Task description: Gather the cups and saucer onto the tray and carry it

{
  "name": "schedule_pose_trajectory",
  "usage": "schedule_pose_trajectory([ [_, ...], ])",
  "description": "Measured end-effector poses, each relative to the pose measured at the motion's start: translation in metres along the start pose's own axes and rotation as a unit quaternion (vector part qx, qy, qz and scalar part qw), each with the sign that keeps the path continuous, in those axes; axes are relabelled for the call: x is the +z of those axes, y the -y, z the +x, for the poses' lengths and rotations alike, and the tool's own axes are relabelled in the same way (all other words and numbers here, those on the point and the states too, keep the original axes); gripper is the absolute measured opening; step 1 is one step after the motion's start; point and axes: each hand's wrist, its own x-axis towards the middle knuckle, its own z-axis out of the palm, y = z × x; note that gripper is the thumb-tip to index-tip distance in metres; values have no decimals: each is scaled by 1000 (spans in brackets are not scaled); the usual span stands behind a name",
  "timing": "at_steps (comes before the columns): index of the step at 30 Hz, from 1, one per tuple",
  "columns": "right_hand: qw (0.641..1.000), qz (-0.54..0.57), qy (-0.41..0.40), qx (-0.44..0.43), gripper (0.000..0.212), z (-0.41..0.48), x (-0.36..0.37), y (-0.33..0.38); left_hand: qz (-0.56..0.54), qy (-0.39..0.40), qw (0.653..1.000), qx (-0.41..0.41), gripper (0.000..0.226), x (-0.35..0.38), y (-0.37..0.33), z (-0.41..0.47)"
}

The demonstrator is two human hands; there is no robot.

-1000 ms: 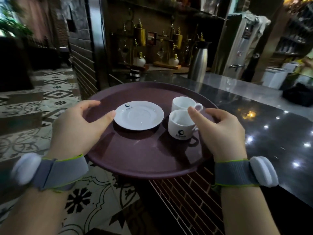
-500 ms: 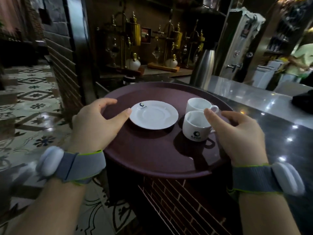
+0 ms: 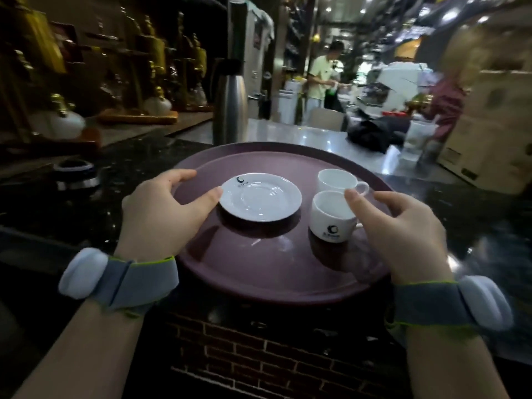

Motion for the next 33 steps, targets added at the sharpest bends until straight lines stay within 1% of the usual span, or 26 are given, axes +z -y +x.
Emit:
schedule_pose_trajectory([
  [2,999,-14,-24,23,76,-6,0,-1,-2,38,999,11,59,5,1,9],
  [5,997,-35,-48,43,72,-11,-4,-5,-3,71,997,24,64,16,0,15],
  [9,995,-47,-64,59,71,-11,-6,-10,-9,84,996,40,64,26,0,17],
  [13,995,-49,-61,61,76,-7,-6,-15,-7,87,995,40,64,35,-1,19],
  [19,996,-52,-32,65,64,-1,-8,-22,0,80,996,44,61,41,-3,21],
  [25,994,-58,-16,87,66,2,-4,-22,15,90,995,51,60,44,0,23],
  [28,993,-56,-14,105,70,1,-2,-23,41,106,992,48,60,49,7,29],
  [33,987,-90,7,136,78,3,-1,-23,150,142,978,29,73,58,15,35],
])
